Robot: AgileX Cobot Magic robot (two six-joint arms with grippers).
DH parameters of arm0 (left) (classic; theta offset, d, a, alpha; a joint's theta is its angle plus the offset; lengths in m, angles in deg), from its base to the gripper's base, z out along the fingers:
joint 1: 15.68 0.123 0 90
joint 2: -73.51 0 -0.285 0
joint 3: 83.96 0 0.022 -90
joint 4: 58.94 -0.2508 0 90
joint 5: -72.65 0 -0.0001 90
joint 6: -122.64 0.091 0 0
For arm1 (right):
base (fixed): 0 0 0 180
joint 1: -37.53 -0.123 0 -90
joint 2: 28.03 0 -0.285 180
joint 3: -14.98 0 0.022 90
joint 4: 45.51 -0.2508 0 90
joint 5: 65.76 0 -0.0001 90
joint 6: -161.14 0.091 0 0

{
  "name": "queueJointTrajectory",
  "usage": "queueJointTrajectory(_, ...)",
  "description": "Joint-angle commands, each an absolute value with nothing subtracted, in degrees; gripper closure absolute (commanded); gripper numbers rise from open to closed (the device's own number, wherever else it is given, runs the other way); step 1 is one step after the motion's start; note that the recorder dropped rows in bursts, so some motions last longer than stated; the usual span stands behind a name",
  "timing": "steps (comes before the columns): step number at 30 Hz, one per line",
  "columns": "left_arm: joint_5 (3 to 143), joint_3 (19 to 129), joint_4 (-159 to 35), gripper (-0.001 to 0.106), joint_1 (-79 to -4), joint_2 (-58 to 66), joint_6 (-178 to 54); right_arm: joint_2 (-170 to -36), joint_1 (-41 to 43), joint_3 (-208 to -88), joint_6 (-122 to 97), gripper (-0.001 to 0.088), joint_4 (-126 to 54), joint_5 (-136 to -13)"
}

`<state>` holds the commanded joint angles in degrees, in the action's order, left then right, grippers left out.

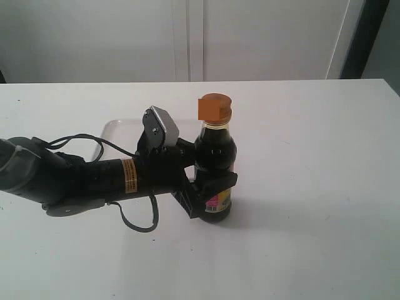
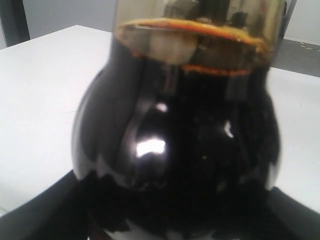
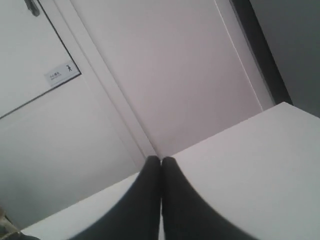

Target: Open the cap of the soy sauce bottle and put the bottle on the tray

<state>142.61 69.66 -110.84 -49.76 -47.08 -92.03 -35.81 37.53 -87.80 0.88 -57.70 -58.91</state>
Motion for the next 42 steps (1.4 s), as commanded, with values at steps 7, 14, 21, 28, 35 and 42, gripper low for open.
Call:
queueJointTrajectory(7, 142.6, 69.7, -110.8, 0.105, -49.8, -47.1, -92.0, -36.0, 37.5, -91.8, -1.1, 0.0868, -53.3, -57.4)
queueJointTrajectory(14, 142.6, 69.7, -110.8, 0.105, -49.8, -47.1, -92.0, -44.9, 37.5, -97.5, -5.6, 0.0868, -50.0, -54.0)
queueJointTrajectory(21, 142.6, 69.7, -110.8, 0.105, -49.8, -47.1, -92.0, -59.0, 37.5, -104.3, -1.5, 0.0868, -41.5, -52.5)
queueJointTrajectory(28, 142.6, 69.7, -111.2, 0.105, -49.8, -47.1, -92.0, -70.9, 37.5, -110.2, 8.4, 0.0868, -25.4, -55.7)
queueJointTrajectory(35, 142.6, 69.7, -113.2, 0.105, -49.8, -47.1, -92.0, -77.6, 37.2, -112.9, 8.4, 0.0868, -22.7, -65.8)
queueJointTrajectory(42, 142.6, 69.7, -113.1, 0.105, -49.8, -47.1, -92.0, -84.3, 33.0, -116.8, -2.0, 0.0868, -28.2, -83.4)
